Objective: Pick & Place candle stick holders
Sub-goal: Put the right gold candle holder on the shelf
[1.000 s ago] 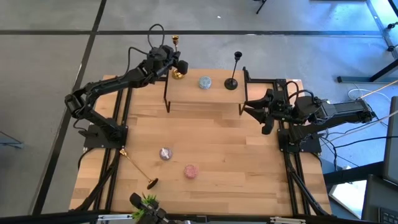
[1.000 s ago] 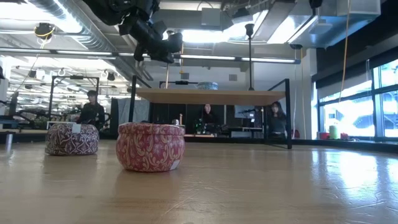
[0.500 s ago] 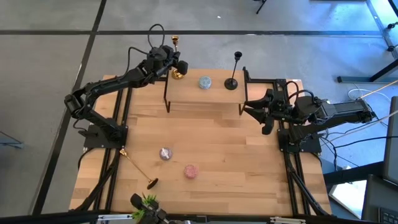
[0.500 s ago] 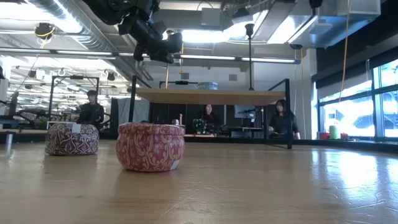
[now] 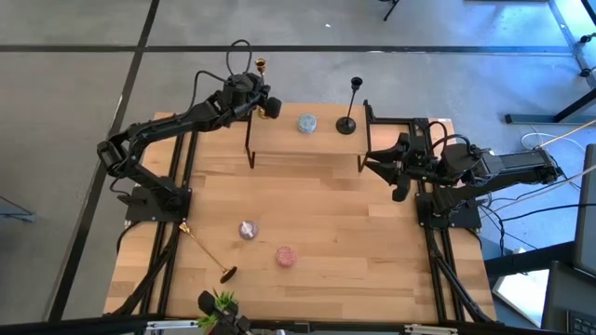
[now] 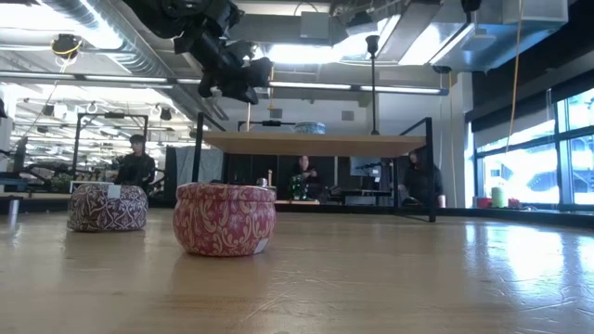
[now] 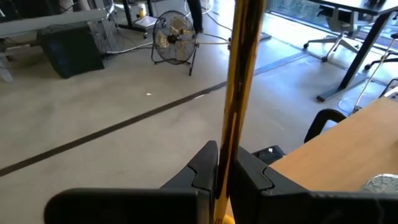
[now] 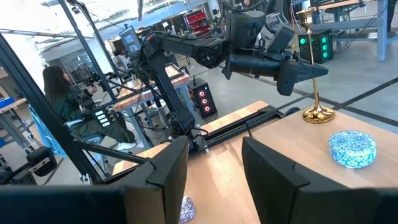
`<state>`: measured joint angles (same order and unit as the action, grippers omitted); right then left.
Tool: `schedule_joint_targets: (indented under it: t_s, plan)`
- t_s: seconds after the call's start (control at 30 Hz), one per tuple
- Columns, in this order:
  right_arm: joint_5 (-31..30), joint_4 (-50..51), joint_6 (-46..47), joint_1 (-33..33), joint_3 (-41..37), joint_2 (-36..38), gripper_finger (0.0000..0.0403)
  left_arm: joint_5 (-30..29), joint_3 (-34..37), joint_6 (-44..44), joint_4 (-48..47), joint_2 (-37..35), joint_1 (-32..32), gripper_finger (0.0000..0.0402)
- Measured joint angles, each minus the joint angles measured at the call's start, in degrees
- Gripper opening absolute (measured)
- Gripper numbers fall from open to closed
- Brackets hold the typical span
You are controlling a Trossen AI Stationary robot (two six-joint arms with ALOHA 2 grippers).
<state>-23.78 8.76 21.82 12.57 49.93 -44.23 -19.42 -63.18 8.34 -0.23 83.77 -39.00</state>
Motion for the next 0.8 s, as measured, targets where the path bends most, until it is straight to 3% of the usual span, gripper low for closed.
schedule_joint_targets:
  t_s: [0.8]
  plan:
    - [0.0,0.3,0.0,-0.2,0.0,0.0,0.0156,-0.7,0.0,1.4,0.0,-0.5,0.4,0.0027]
